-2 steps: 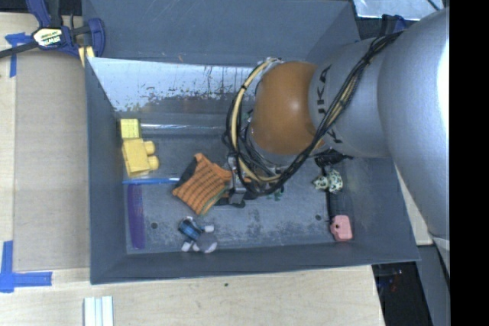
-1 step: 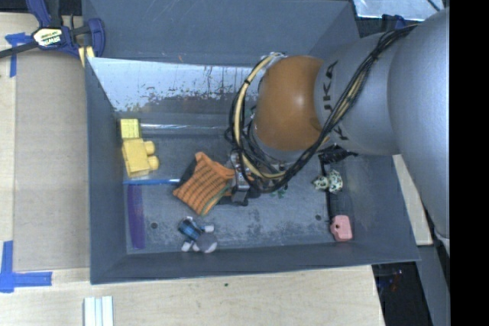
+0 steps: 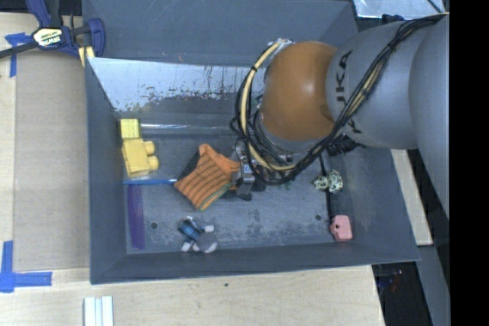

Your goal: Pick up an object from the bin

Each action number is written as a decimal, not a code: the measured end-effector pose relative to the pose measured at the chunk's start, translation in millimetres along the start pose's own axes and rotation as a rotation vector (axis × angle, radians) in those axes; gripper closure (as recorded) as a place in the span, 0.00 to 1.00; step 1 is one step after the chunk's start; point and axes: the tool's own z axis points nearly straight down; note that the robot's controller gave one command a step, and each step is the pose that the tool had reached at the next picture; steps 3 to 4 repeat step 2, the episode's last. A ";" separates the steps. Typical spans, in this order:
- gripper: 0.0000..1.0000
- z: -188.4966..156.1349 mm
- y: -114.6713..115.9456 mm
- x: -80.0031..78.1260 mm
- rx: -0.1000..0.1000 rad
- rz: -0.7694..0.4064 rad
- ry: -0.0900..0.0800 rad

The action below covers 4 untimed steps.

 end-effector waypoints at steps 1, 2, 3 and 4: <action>1.00 -17.3 -0.1 -1.6 -0.001 -0.001 -0.005; 1.00 -28.6 -0.1 -2.3 -0.001 -0.002 -0.008; 1.00 -28.6 -0.1 -2.3 -0.001 -0.002 -0.008; 1.00 -28.6 -0.1 -2.3 -0.001 -0.002 -0.008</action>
Offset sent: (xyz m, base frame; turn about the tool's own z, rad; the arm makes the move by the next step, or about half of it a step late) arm 0.0013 -0.0001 0.0311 -0.0008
